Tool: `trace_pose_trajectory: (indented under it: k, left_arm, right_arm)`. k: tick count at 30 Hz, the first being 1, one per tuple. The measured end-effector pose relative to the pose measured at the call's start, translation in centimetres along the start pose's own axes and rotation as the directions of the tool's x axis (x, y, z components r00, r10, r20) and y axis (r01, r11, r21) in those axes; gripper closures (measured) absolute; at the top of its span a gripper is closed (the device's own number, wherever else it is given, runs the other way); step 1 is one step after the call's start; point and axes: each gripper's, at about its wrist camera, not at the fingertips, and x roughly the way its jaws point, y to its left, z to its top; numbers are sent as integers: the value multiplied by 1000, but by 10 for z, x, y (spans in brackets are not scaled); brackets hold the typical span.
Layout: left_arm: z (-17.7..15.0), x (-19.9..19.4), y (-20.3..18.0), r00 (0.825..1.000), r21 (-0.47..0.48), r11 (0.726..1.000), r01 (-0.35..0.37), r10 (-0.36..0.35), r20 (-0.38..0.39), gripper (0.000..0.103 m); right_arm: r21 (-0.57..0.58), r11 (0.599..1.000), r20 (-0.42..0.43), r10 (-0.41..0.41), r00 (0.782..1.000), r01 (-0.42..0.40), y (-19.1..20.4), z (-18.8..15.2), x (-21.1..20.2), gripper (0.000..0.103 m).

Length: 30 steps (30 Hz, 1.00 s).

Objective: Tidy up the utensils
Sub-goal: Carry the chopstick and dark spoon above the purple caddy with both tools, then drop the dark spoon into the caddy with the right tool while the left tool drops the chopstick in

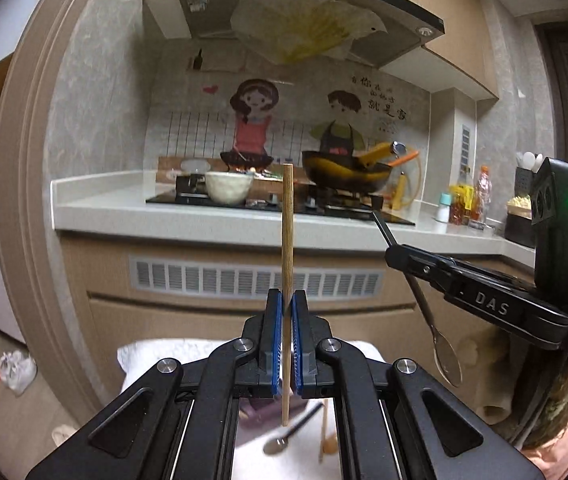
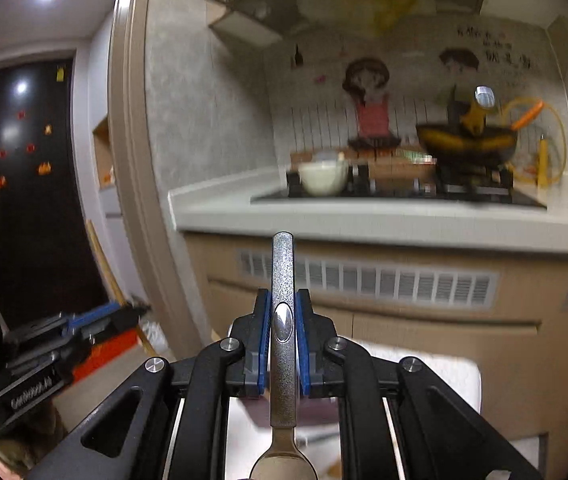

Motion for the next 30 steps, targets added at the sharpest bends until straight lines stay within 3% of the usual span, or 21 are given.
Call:
trace_pose_trajectory:
  k: [8, 14, 20, 24, 30]
  left_arm:
    - [-7, 61, 22, 999, 2, 1000, -24, 24, -30, 98]
    - [-25, 117, 42, 995, -34, 999, 23, -26, -91, 98]
    - [-56, 158, 65, 985, -68, 997, 28, -39, -171, 98]
    - [-80, 182, 83, 974, -107, 994, 13, -36, -224, 98]
    - [-113, 204, 91, 956, -130, 991, 16, -53, -287, 98]
  right_arm:
    - [-34, 998, 69, 54, 996, -52, -18, 3, 47, 91]
    - [-26, 995, 28, 93, 995, -92, -34, -12, 106, 91]
    - [17, 996, -77, 92, 993, -91, -46, -44, 179, 91]
    - [31, 997, -130, 73, 989, -69, -51, -65, 217, 91]
    - [-31, 1000, -128, -6, 992, 2, -52, -85, 250, 91]
